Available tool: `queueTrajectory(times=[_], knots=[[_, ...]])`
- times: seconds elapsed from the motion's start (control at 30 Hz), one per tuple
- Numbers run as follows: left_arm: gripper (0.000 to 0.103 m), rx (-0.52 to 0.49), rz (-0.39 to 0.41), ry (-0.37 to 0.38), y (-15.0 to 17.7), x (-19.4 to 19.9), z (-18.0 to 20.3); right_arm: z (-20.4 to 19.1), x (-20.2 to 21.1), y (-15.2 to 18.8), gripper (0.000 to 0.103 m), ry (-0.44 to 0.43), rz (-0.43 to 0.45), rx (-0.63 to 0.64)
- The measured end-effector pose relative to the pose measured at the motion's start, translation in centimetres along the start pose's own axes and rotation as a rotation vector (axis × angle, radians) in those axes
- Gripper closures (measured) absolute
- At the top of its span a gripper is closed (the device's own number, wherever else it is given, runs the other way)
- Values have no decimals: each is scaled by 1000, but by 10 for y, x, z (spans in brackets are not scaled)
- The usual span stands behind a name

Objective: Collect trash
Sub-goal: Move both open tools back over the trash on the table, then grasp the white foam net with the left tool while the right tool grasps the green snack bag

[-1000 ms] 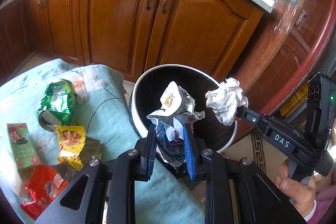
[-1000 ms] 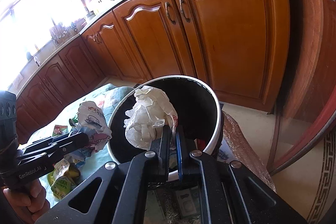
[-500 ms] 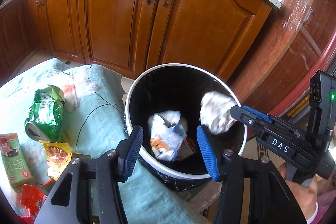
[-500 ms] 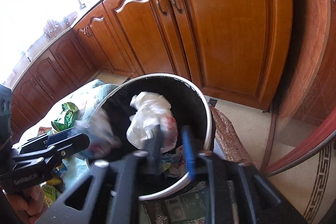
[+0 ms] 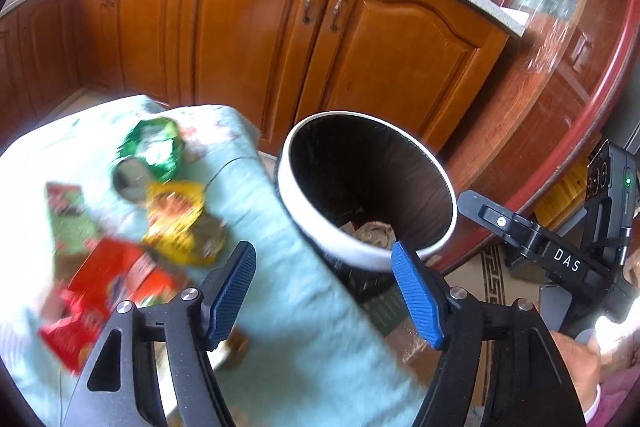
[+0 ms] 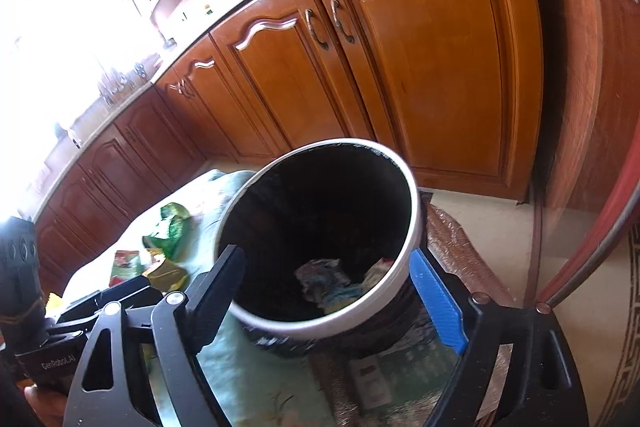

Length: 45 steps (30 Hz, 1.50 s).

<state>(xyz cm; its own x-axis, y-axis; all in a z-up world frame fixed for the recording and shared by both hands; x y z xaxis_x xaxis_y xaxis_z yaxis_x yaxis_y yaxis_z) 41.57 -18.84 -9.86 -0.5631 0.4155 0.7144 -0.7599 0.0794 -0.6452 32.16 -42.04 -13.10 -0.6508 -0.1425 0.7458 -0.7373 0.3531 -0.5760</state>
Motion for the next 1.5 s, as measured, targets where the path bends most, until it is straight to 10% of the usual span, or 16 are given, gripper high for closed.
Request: queueTrajectory(times=[0.8,1.5], knots=[[30,202,103,-120,104,156,-93,-114,19,107,14,-175,-117,31],[29,369,114,-203,107,180,-178,-180,-13,133,28,-265,-194,18]])
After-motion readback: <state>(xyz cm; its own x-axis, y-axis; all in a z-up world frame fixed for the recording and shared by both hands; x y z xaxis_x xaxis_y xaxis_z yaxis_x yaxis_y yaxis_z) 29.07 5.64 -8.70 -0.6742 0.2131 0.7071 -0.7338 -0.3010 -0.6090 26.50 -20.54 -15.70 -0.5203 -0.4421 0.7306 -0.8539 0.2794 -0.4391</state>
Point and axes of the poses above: each gripper's, at about its wrist camera, not at the fingertips, and x roughly against the way its jaws point, z to its right, y to its underside, the point moved 7 cm from there along -x, roughly the way its jaws point, and after that the axes turned 1 degree about -z, right-handed, at the moved point
